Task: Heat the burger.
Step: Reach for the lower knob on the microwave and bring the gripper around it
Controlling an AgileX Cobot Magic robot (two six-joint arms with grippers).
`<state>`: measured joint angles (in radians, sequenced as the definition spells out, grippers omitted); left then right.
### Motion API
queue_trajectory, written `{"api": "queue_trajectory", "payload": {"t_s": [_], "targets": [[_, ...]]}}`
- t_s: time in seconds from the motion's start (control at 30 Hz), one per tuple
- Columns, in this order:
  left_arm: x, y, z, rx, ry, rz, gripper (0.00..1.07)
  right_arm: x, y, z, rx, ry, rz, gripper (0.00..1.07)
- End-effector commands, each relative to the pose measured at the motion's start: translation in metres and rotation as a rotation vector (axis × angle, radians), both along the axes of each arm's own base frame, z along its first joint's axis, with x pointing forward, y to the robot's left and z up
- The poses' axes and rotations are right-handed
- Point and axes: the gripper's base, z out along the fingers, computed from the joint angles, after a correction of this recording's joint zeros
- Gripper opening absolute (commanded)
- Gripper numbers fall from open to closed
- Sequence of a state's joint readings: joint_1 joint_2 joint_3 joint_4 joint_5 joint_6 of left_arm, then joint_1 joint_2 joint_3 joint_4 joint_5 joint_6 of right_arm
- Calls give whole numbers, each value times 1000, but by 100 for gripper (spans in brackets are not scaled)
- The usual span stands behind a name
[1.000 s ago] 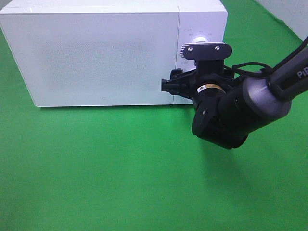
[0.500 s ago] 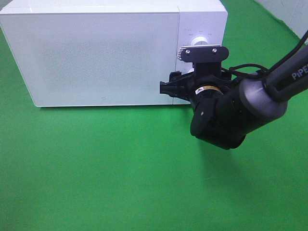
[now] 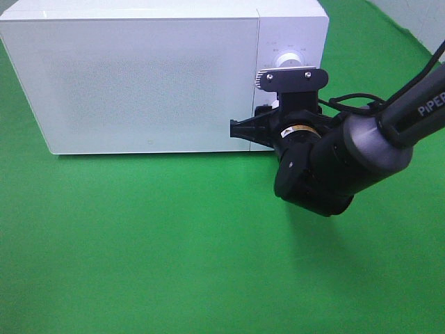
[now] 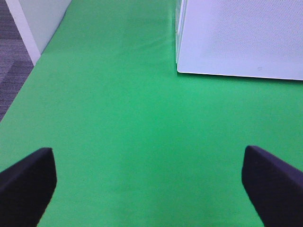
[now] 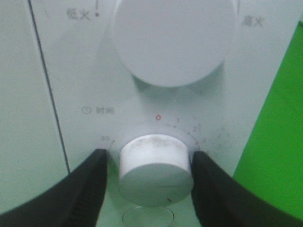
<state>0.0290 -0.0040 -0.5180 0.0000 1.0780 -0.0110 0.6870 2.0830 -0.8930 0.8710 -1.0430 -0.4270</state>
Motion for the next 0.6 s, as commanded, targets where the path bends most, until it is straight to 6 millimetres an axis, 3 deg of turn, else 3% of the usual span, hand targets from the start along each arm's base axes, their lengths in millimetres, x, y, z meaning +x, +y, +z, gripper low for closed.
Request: {"api": "queue_trajectory", "payload": {"t_s": [0.03,0.27,0.6], "targets": [[-2,0,0,3,-25,0,100,5,-2,7,-27,-56,-15,30],[-2,0,0,3,-25,0,100,6,-3,9,-53,-79,-19,10],[-2,0,0,3,-25,0,100,6,-3,10,-71,-86,-13,0]]}}
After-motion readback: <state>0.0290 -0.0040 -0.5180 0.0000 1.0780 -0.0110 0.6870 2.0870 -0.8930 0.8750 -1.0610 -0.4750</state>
